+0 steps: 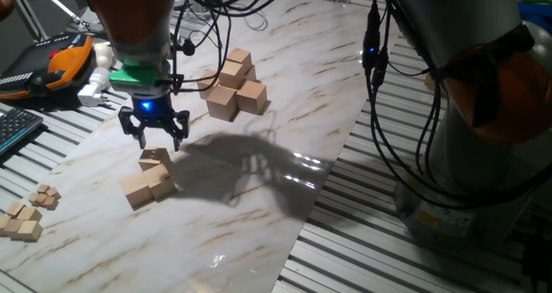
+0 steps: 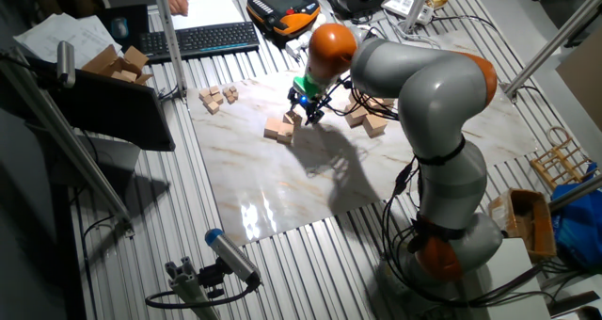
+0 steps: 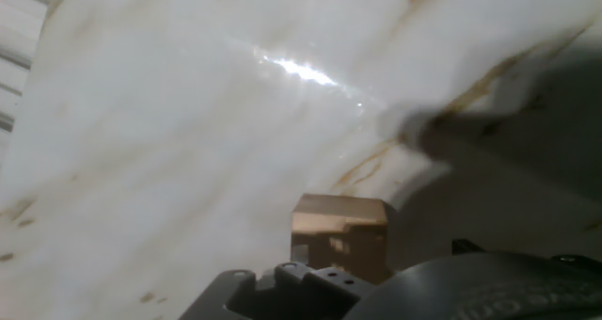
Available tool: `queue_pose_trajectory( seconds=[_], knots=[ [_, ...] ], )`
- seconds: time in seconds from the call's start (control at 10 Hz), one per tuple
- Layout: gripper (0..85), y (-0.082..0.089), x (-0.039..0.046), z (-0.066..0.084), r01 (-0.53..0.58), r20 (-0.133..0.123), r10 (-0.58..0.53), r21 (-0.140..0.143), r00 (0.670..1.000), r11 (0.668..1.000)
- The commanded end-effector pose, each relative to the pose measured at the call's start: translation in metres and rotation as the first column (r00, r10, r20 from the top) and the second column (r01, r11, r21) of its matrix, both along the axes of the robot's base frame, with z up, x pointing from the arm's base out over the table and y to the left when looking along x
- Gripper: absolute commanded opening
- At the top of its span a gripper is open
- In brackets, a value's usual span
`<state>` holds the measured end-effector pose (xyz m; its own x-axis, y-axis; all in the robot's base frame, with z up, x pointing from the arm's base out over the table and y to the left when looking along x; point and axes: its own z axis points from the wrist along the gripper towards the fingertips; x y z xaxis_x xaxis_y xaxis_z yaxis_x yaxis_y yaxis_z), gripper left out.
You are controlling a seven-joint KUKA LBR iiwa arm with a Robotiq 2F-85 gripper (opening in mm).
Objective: Stack the blocks into a cross shape
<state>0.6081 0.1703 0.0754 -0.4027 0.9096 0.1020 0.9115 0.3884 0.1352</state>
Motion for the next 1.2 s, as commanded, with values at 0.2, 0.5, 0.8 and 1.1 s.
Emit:
queue_pose_trajectory(
  seconds=[0.2,0.5,0.8,1.1],
  knots=[
    [68.0,0.0,0.0004,0.001,0.003,0.013,-0.003,0.005,1.0,1.0],
    [68.0,-0.002,-0.0023,0.006,-0.002,-0.02,0.002,-0.018,1.0,1.0],
    [85.0,-0.004,-0.0054,0.011,-0.045,-0.025,0.044,-0.074,0.999,0.996],
    [85.0,-0.004,-0.0054,0.011,-0.144,-0.059,0.138,-0.122,0.989,0.982]
  ],
)
